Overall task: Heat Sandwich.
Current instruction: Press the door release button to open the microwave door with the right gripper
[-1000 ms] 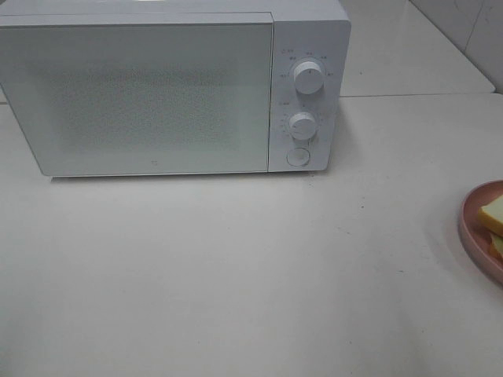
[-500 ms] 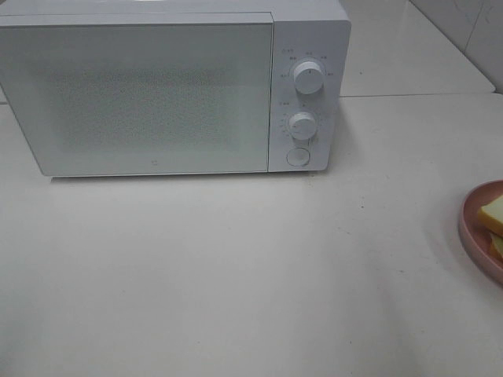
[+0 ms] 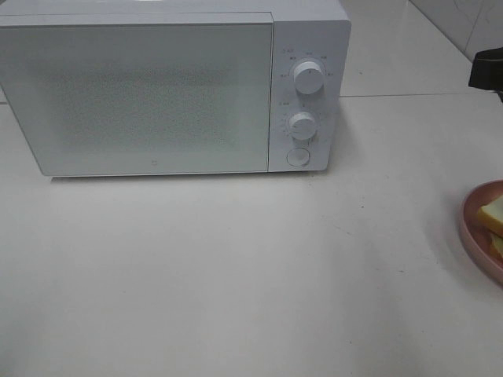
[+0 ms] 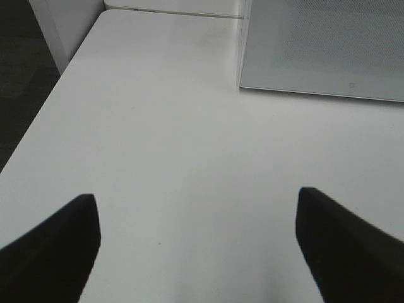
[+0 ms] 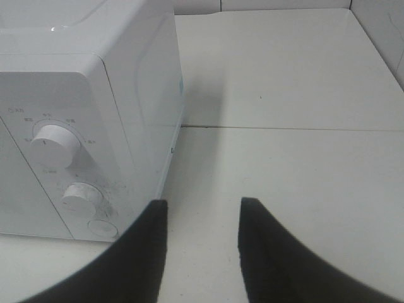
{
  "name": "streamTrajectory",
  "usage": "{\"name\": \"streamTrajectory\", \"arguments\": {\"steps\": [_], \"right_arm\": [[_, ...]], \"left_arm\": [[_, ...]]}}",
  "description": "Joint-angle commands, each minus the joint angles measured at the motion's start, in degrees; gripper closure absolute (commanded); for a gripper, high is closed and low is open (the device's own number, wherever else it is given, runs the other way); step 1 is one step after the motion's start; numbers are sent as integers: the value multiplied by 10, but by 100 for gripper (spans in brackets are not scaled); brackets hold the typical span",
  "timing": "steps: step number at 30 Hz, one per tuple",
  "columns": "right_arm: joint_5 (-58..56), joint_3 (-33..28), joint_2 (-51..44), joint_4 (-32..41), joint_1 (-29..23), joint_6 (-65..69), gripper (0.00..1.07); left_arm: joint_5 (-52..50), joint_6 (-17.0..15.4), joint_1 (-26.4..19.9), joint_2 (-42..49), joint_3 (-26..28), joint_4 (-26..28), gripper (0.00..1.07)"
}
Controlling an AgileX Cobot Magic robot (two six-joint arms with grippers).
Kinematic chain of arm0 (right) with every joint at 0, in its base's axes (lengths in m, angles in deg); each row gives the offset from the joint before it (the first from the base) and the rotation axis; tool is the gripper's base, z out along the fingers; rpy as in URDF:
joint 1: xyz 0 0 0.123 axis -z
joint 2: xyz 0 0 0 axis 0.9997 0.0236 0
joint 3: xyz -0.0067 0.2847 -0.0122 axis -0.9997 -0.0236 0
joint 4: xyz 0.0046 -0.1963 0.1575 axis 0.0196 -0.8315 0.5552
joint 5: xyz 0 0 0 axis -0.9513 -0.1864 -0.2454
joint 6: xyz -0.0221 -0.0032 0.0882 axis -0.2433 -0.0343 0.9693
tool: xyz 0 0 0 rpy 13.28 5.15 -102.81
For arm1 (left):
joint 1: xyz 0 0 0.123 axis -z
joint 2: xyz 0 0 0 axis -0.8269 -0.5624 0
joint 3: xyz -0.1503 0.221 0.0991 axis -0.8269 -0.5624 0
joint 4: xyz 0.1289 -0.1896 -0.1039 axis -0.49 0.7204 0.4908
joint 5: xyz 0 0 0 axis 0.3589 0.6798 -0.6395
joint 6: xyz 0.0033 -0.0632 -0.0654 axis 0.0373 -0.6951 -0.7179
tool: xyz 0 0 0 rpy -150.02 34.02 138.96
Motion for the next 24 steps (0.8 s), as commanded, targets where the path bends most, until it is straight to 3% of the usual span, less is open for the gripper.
{"name": "streamTrajectory", "arguments": {"steps": [1, 13, 24], "right_arm": [[49, 2, 33, -1, -28, 6, 80], [129, 2, 156, -1, -92, 96, 83], [300, 2, 304, -2, -116, 229, 83]], "left_arm": [[-7, -2, 2, 10, -2, 1, 26], [-7, -2, 2, 10, -2, 1, 26], [-7, -2, 2, 10, -2, 1, 26]]}}
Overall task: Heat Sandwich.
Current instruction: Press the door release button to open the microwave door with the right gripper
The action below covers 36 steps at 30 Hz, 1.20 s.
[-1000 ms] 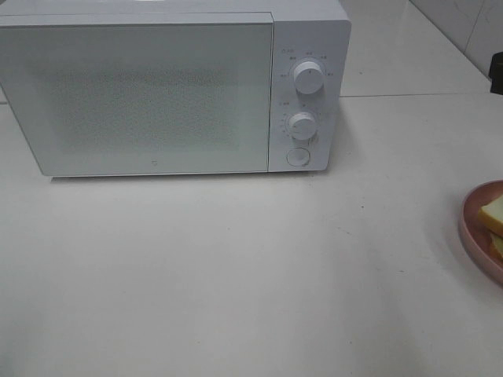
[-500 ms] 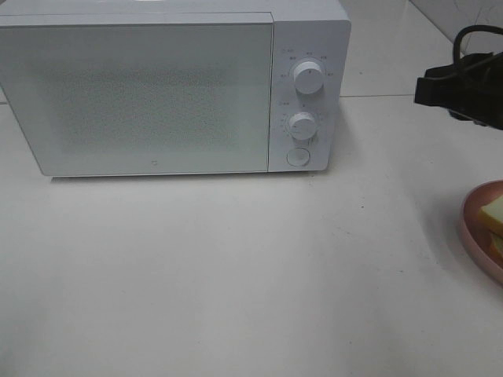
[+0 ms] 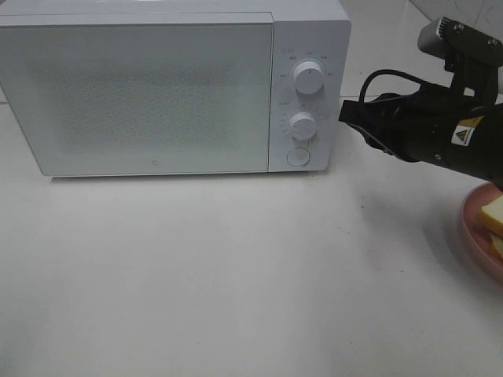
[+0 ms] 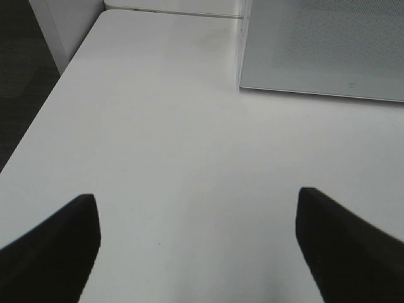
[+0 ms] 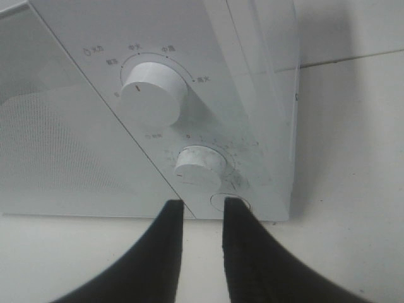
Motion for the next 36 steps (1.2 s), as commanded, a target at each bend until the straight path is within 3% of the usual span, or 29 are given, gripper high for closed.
{"name": "streamTrajectory", "arguments": {"steps": [1, 9, 17, 18, 20, 22, 36], "right_arm": [[61, 2, 36, -2, -2, 54, 83], [159, 2, 120, -34, -2, 147, 83], [205, 2, 175, -34, -2, 150, 84], [206, 2, 181, -34, -2, 153, 86], [214, 2, 195, -36, -2, 157, 104], [215, 2, 199, -36, -2, 157, 107], [237, 22, 228, -36, -2, 171, 107]], "left_arm": [[-7, -2, 2, 10, -2, 1, 26], [-7, -2, 2, 10, -2, 1, 26], [-7, -2, 2, 10, -2, 1, 26], [-7, -2, 2, 10, -2, 1, 26], [-7, -2, 2, 10, -2, 1, 26], [-7, -2, 2, 10, -2, 1, 26], [-7, -2, 2, 10, -2, 1, 26]]}}
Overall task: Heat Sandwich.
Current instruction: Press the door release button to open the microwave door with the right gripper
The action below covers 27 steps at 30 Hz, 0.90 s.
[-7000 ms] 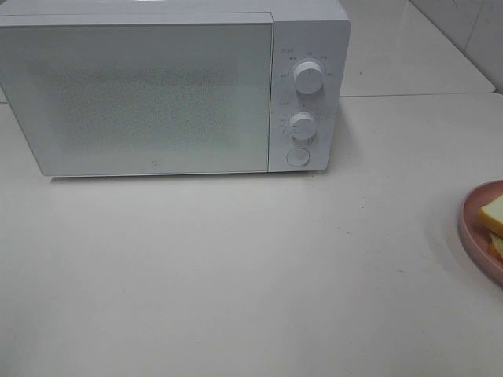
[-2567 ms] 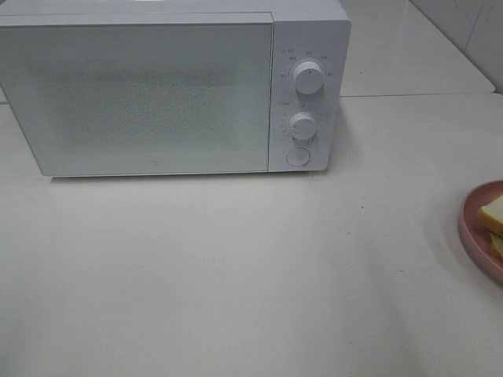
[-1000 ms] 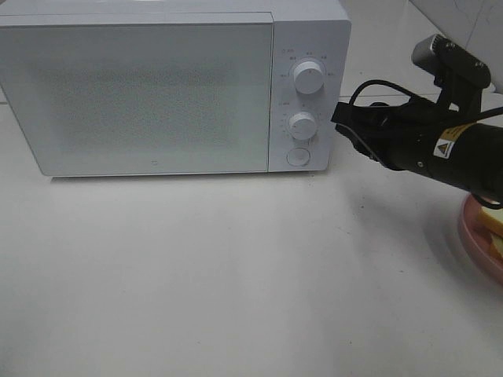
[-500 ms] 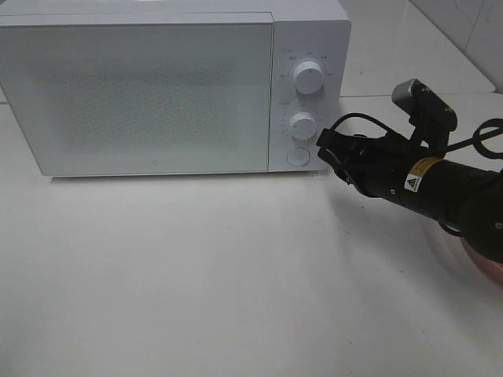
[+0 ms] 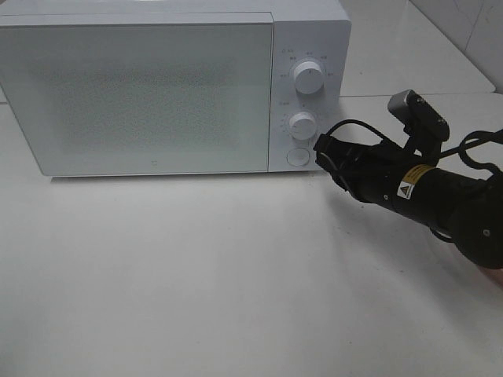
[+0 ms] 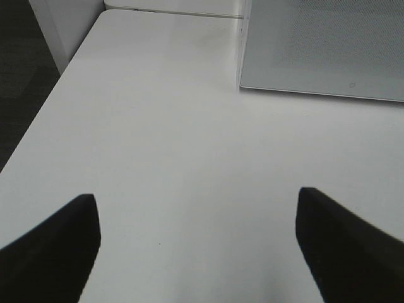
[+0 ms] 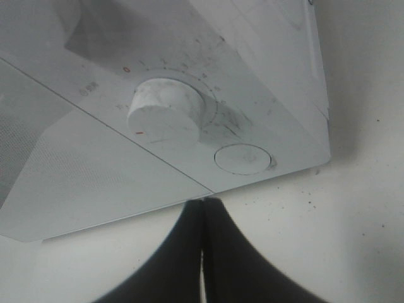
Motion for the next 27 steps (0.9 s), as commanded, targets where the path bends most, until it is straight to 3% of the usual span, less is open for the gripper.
{"name": "streamTrajectory", "arguments": {"steps": [1, 13, 21, 27], "right_arm": [[5, 15, 8, -5, -2, 2, 107], [40, 50, 62, 1, -5, 35, 107], [49, 57, 96, 117, -54, 37, 107], [52, 57, 103, 147, -63, 23, 107]], "left_arm": [[-7, -2, 2, 10, -2, 1, 26], [-7, -2, 2, 10, -2, 1, 26], [-7, -2, 2, 10, -2, 1, 26], [-7, -2, 2, 10, -2, 1, 26]]}}
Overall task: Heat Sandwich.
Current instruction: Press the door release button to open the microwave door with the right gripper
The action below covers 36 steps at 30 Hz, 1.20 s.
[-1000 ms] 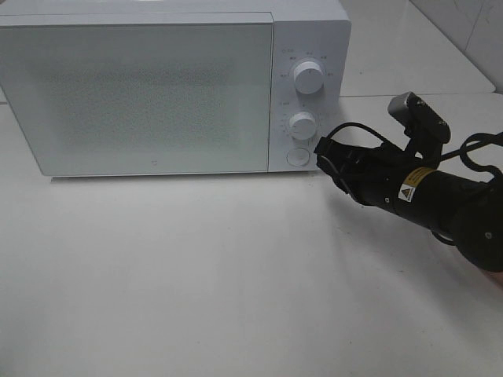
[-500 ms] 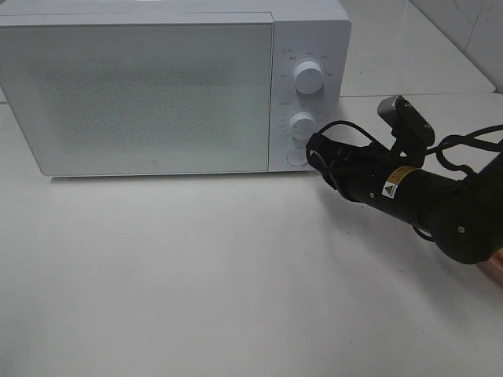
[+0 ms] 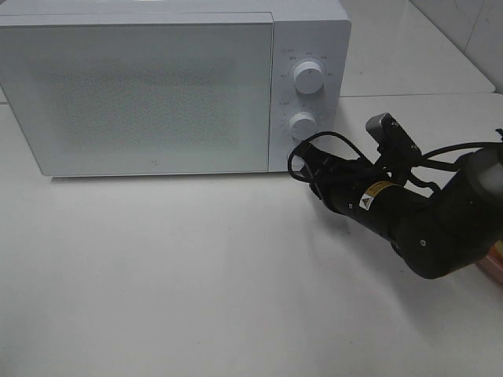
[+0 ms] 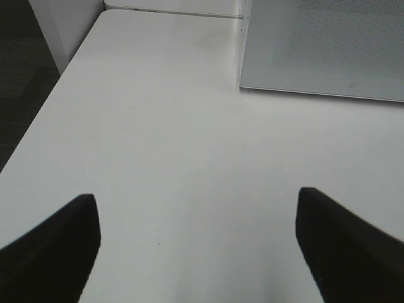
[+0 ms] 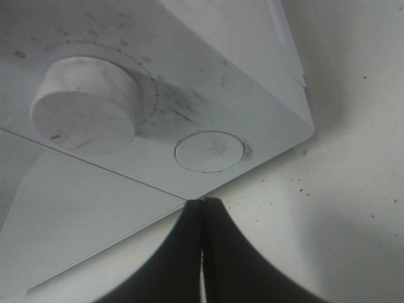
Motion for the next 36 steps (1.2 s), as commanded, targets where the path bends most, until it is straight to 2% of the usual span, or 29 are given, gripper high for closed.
{"name": "streamTrajectory", "arguments": {"steps": [1, 6, 16, 36], "right_arm": [[9, 5, -1, 11, -3, -13, 107], [-3, 7, -1, 15, -3, -29, 107], [-74, 58, -1, 8, -3, -48, 107], [-179, 125, 10, 45, -3, -107, 107]], "left_arm": [[-7, -2, 2, 10, -2, 1, 26], [-7, -2, 2, 10, -2, 1, 26], [-7, -2, 2, 10, -2, 1, 26], [-7, -2, 2, 10, -2, 1, 26]]}}
